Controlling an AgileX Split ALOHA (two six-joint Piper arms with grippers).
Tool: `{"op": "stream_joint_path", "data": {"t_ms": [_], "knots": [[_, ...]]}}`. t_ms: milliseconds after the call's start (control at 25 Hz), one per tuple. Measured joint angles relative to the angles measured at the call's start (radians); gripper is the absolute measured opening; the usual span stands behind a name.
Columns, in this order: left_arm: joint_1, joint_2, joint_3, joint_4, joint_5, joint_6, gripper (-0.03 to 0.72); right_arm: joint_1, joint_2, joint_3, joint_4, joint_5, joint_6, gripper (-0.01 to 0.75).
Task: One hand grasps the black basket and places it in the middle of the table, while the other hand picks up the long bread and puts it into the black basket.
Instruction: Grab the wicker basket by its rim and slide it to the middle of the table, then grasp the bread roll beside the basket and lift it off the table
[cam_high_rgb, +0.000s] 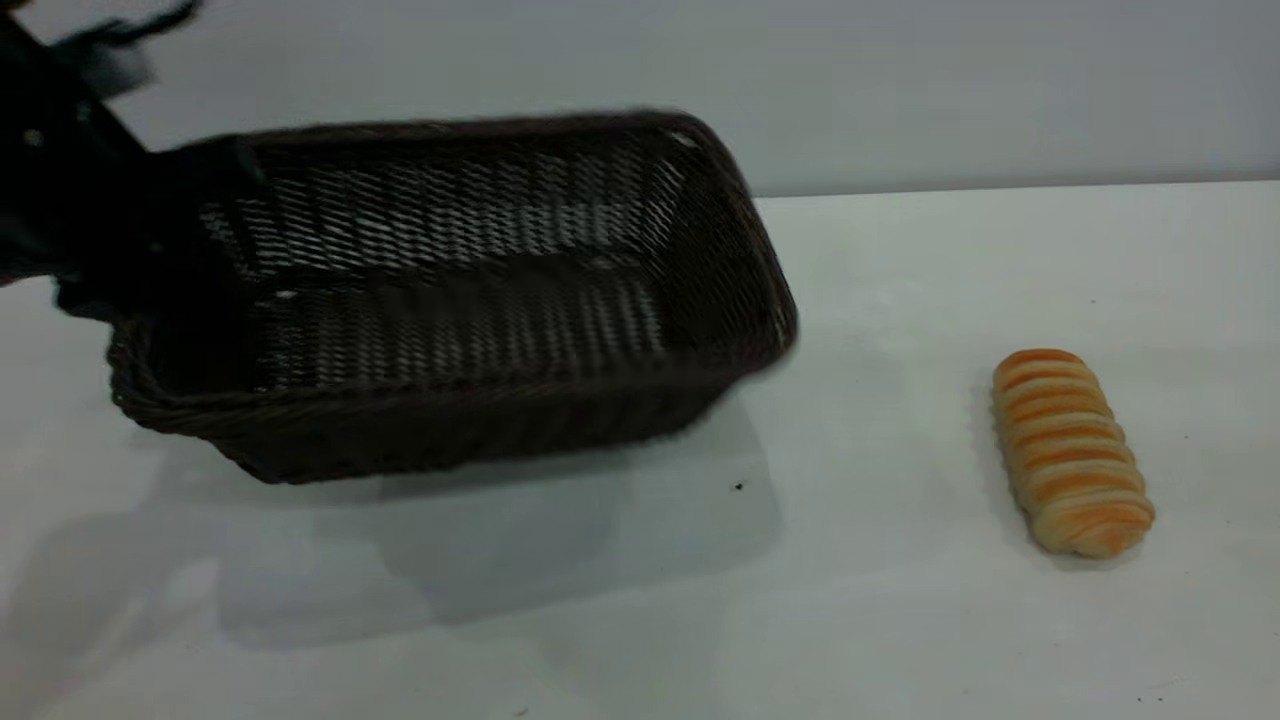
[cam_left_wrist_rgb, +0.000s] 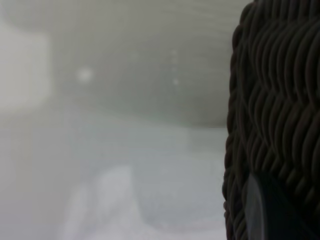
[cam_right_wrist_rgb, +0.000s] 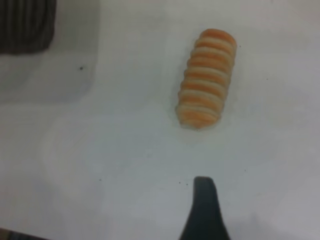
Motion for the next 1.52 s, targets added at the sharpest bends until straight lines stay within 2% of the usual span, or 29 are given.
{"op": "stream_joint_path", "data": {"t_ms": [120, 320, 680, 720, 800, 960, 1080, 1200, 1360, 1520], "knots": [[0.000, 0.103, -0.104, -0.039, 0.063, 0.118, 0.136, 0.000, 0.000, 0.000, 0.000, 0.002, 0.000, 0.585], [0.000, 0.223, -0.207, -0.023, 0.094, 0.154, 0.136, 0.000, 0.000, 0.000, 0.000, 0.003, 0.000, 0.585], [0.000, 0.271, -0.224, -0.007, 0.093, 0.177, 0.139, 0.000, 0.000, 0.000, 0.000, 0.003, -0.002, 0.585], [0.000, 0.271, -0.224, -0.007, 0.093, 0.179, 0.153, 0.000, 0.000, 0.000, 0.000, 0.003, -0.002, 0.585], [0.000, 0.271, -0.226, -0.012, 0.094, 0.183, 0.227, 0.000, 0.000, 0.000, 0.000, 0.003, -0.002, 0.585], [0.000, 0.264, -0.226, -0.005, 0.121, 0.172, 0.453, 0.000, 0.000, 0.000, 0.000, 0.003, -0.002, 0.585], [0.001, 0.230, -0.226, 0.066, 0.154, 0.128, 0.564, 0.000, 0.000, 0.000, 0.011, 0.003, -0.003, 0.585], [0.002, 0.156, -0.226, 0.186, 0.186, 0.042, 0.590, 0.000, 0.018, 0.000, 0.084, 0.001, -0.059, 0.585], [0.003, 0.010, -0.226, 0.348, 0.211, -0.086, 0.569, 0.000, 0.148, 0.000, 0.307, -0.034, -0.253, 0.585], [0.003, -0.115, -0.226, 0.376, 0.230, -0.129, 0.542, 0.000, 0.376, -0.030, 0.523, -0.136, -0.454, 0.585]]}}
